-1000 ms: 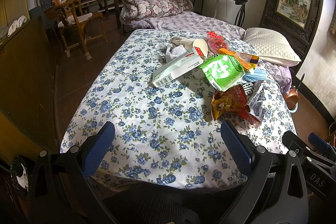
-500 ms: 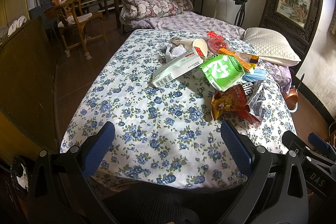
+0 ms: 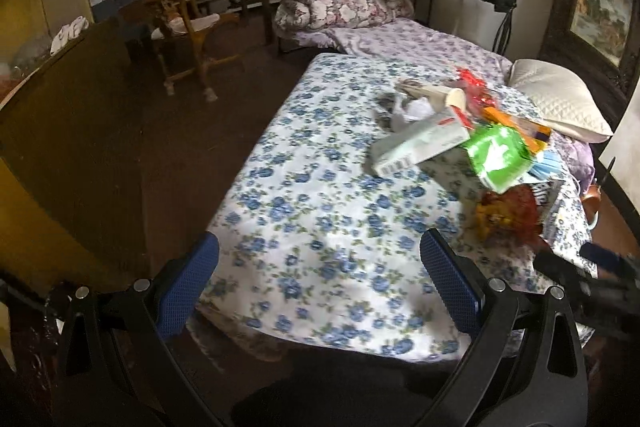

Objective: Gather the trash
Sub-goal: 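Grasp the silver foil bag with the right tool while the left tool grasps the white medicine box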

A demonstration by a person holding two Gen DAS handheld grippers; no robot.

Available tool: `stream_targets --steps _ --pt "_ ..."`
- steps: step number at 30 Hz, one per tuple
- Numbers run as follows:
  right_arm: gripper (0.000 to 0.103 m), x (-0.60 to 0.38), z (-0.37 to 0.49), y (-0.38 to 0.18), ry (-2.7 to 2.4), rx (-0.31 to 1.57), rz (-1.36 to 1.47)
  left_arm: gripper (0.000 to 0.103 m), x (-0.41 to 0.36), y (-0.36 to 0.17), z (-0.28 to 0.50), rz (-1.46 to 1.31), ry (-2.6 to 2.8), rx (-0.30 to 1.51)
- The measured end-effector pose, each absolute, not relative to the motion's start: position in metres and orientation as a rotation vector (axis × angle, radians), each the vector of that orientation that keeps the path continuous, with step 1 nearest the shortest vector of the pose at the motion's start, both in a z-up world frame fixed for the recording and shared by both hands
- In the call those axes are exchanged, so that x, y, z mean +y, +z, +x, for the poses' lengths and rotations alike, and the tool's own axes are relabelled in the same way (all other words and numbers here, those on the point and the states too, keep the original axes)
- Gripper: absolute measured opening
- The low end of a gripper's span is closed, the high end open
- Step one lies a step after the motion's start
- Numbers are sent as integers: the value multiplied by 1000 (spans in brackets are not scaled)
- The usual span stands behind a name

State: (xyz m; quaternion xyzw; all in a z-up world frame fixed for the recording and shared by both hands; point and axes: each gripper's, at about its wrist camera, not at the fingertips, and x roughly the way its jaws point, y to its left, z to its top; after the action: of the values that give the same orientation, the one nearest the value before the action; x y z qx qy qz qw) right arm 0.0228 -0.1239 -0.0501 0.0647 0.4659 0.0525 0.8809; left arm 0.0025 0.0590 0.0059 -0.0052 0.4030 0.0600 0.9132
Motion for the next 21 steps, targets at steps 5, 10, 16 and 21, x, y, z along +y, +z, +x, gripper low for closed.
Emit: stream_targets --steps 5,10,16,21 --pt "97 -119 53 -64 116 1047 153 96 79 5 6 -40 121 844" --pt "97 -119 57 -67 131 1033 180 96 85 2 11 -63 113 850" --pt "29 -120 59 -70 226 1044 258 96 80 -1 20 -72 101 866" --pt "21 -132 22 -41 235 973 305 96 58 3 38 100 77 818"
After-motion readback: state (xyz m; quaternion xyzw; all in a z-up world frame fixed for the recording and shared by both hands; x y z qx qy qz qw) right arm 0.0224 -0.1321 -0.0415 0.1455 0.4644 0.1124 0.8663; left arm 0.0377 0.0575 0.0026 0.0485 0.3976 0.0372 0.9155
